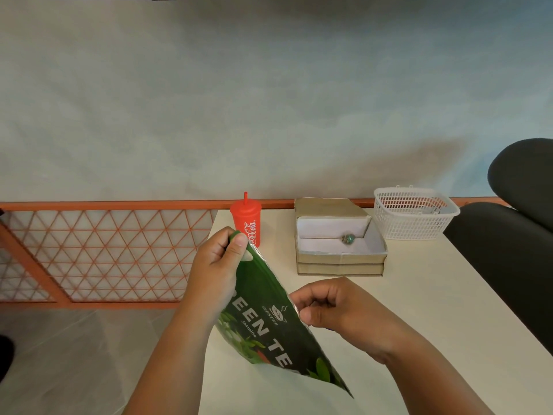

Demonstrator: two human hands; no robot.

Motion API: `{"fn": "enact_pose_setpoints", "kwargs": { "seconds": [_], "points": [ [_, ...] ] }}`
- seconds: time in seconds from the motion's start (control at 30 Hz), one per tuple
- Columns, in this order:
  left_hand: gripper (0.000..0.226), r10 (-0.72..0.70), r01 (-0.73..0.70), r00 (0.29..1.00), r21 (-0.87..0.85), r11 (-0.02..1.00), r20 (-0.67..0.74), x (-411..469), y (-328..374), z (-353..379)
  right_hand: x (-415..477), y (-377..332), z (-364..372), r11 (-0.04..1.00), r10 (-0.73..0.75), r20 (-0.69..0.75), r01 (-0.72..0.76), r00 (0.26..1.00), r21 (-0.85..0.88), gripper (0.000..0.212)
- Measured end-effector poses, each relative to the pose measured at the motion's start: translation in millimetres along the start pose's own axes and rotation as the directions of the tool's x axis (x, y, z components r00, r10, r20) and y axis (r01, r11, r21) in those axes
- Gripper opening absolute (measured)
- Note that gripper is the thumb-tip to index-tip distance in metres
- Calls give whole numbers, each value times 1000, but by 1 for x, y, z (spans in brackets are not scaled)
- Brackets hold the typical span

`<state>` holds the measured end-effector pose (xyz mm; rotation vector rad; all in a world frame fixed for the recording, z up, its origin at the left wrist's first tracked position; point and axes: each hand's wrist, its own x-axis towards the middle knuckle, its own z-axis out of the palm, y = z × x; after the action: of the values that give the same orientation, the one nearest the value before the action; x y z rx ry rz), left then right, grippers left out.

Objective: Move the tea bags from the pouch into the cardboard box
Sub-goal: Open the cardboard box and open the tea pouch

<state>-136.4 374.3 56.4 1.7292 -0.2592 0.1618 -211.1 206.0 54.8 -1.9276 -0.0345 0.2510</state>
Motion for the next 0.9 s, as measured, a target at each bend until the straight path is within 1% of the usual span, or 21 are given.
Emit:
{"fn": "enact_pose_setpoints", "kwargs": {
  "seconds": [0.2,0.4,0.53,0.7,0.77,0.83,0.9],
  "points": [
    [28,-6,7,1000,23,1000,-21,0,1,0,-5,0,-3,1000,11,29,-11,1000,-15,29],
    [31,-28,31,993,29,999,-112,2,-3,-2,-8,5,-8,994,49,89,-40,995,-102,38],
    [29,-23,35,988,74,997,-150,4,-4,-2,-9,8,-11,994,54,136,-41,989,-101,44],
    [19,-58,76,980,90,993,-191,8,-11,2,-7,12,-12,981,97,179,-63,979,-184,49],
    [18,-83,106,979,111,988,-188,10,-19,3,-8,12,-12,973,102,171,-62,980,-220,49],
    [23,-99,123,981,140,982,-168,11,-25,4,-7,11,-11,975,61,128,-32,990,-218,48],
    [31,-118,134,986,135,982,-119,8,-27,7,-5,11,-8,982,12,72,1,997,-189,45]
  ]
}}
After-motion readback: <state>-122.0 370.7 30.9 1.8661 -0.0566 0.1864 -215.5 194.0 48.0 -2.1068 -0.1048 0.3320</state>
